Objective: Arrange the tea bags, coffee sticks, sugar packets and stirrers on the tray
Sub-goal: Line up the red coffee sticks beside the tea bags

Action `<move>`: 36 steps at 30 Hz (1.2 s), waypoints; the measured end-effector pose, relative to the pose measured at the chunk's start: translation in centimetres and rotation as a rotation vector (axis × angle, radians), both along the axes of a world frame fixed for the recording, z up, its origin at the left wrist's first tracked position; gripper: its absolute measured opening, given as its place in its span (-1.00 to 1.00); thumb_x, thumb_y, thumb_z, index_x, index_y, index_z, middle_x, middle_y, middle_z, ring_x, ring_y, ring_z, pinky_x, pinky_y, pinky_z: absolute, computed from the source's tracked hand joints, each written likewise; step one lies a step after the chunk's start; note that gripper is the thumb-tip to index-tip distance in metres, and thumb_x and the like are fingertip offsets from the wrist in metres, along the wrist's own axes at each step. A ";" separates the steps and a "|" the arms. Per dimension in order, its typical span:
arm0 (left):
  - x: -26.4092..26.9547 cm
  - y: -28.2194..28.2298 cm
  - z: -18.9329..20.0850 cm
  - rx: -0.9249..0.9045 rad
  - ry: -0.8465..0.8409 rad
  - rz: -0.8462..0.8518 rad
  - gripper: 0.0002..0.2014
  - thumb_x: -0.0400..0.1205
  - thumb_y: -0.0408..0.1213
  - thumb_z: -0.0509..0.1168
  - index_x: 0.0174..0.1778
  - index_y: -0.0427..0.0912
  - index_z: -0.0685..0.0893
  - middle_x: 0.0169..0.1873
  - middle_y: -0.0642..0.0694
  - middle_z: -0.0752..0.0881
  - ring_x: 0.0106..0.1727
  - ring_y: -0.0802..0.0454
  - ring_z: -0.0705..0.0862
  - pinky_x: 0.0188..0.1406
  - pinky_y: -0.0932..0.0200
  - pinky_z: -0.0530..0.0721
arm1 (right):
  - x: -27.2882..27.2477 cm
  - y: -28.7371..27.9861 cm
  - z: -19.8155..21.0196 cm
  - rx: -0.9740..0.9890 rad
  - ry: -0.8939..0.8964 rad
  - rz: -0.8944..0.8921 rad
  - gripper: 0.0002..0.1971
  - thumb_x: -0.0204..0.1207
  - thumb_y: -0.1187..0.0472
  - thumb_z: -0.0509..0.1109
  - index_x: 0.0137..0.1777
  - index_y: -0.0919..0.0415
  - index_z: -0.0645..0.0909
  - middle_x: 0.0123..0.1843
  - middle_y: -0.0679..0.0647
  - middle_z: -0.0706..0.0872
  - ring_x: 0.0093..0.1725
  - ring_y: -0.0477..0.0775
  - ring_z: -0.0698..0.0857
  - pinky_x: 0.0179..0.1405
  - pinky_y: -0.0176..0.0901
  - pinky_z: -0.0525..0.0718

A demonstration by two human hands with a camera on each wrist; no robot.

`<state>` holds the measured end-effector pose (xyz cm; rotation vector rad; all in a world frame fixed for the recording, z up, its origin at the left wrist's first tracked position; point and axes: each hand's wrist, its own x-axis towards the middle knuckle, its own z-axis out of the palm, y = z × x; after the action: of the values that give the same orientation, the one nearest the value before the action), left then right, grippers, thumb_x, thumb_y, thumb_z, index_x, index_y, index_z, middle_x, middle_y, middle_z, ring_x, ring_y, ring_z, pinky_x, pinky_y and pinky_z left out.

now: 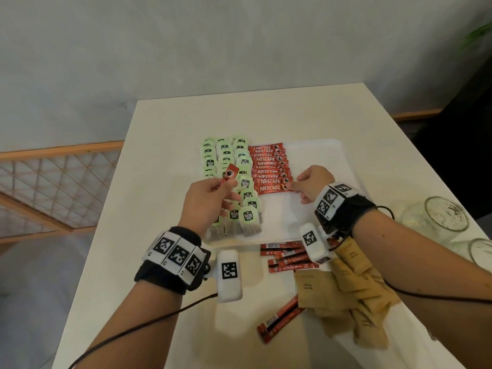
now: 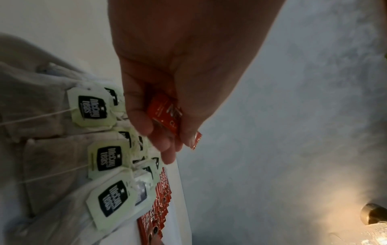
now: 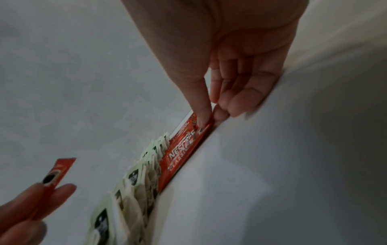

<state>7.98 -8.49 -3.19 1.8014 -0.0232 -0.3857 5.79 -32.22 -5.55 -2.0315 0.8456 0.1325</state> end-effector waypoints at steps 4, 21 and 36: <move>-1.0 -1.0 0.2 0.080 -0.009 -0.170 -0.76 0.69 -0.07 0.33 -0.08 -0.13 0.82 -0.50 -0.01 0.74 -0.66 0.21 0.40 -0.63 0.41 0.37 | -0.7 0.1 0.8 -0.071 -0.067 0.013 -0.65 0.43 -0.13 0.52 -0.07 0.12 0.53 -0.20 -0.01 0.64 -0.35 0.07 0.66 -0.06 0.05 0.77; -3.4 -1.9 1.0 -0.033 0.028 -0.225 -0.84 0.60 -0.19 0.46 -0.04 -0.21 0.84 -0.17 -0.12 0.83 -0.31 0.13 0.60 -0.39 0.30 0.62 | -5.6 0.4 3.9 0.200 -0.432 0.226 -0.92 0.49 0.14 0.53 -0.19 0.11 0.77 -0.50 -0.07 0.67 -0.46 -0.17 0.63 -0.31 -0.34 0.66; -4.5 -2.3 0.9 0.004 -0.134 -0.123 -0.81 0.59 -0.17 0.47 -0.20 -0.24 0.82 -0.37 -0.28 0.65 -0.48 0.18 0.46 -0.44 0.43 0.46 | -6.1 0.9 4.4 0.312 -0.313 0.323 -0.90 0.43 0.20 0.58 -0.12 0.21 0.79 -0.27 0.08 0.84 -0.40 0.01 0.68 -0.20 -0.22 0.75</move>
<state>3.50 -10.83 -2.26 1.8326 -0.2274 -0.3518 -0.31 -31.30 -1.11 -1.8155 0.2779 0.1137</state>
